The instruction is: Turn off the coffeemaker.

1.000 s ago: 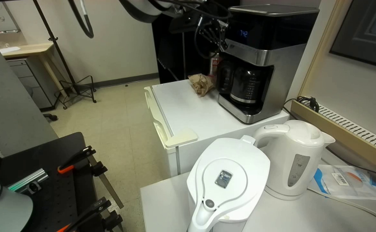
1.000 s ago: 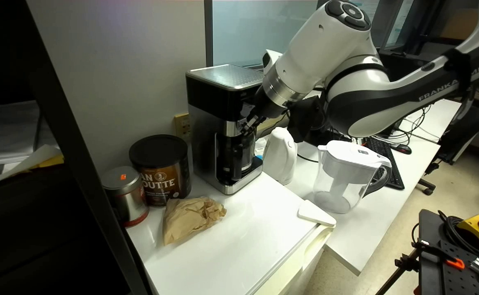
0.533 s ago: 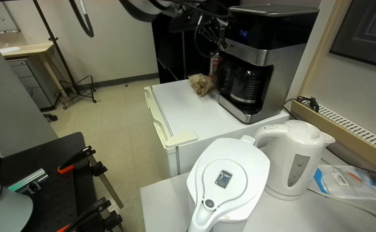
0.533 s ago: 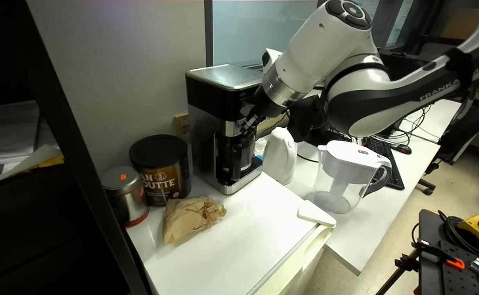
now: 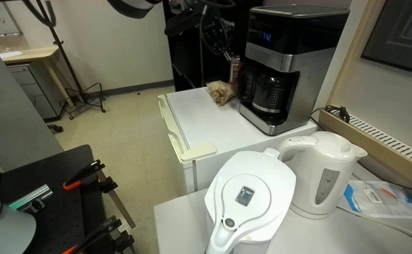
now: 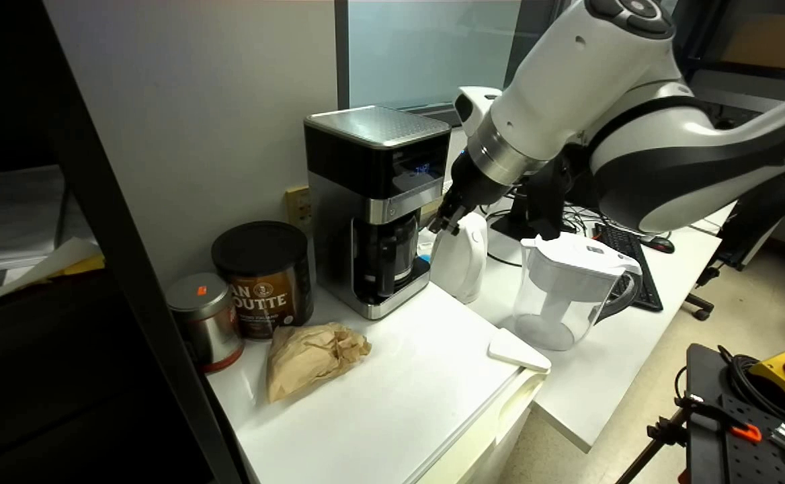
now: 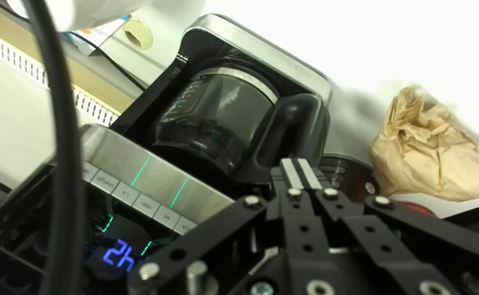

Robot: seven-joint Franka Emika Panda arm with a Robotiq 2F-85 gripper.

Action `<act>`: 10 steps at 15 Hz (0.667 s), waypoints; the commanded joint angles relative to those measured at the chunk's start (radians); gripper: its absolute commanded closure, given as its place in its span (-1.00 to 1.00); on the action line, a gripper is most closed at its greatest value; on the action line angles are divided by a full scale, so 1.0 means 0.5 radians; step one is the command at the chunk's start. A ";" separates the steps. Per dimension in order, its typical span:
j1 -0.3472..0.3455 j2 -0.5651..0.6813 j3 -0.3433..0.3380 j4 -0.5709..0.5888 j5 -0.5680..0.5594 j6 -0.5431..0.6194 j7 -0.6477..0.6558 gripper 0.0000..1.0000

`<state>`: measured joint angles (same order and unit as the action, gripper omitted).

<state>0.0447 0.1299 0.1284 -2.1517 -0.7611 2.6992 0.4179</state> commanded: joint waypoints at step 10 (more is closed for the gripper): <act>0.012 -0.824 0.009 -0.702 -0.259 0.010 -0.549 0.99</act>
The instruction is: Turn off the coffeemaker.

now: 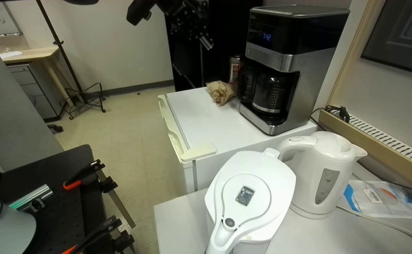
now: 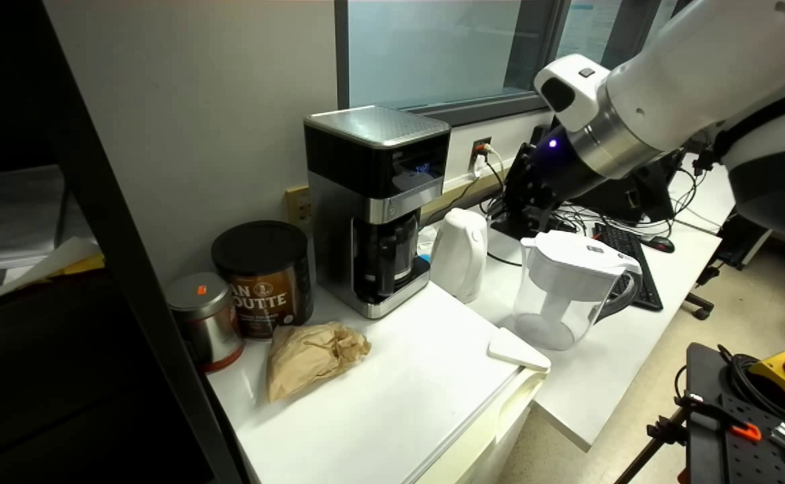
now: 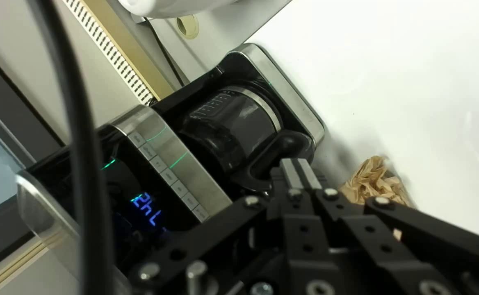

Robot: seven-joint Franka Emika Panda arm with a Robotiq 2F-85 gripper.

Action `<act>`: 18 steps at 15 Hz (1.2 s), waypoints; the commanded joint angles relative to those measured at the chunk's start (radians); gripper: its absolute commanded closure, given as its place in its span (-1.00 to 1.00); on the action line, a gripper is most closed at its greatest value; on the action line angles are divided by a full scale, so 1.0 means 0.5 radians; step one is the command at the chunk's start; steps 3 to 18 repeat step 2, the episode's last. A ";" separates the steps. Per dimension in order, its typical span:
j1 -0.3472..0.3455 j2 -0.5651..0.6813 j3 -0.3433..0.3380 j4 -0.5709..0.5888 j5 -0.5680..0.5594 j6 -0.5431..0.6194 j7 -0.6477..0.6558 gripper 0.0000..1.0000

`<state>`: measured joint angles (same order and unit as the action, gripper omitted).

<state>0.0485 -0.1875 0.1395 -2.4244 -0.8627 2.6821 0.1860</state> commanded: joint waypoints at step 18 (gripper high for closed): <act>0.006 -0.271 -0.018 -0.221 -0.064 0.068 -0.117 0.99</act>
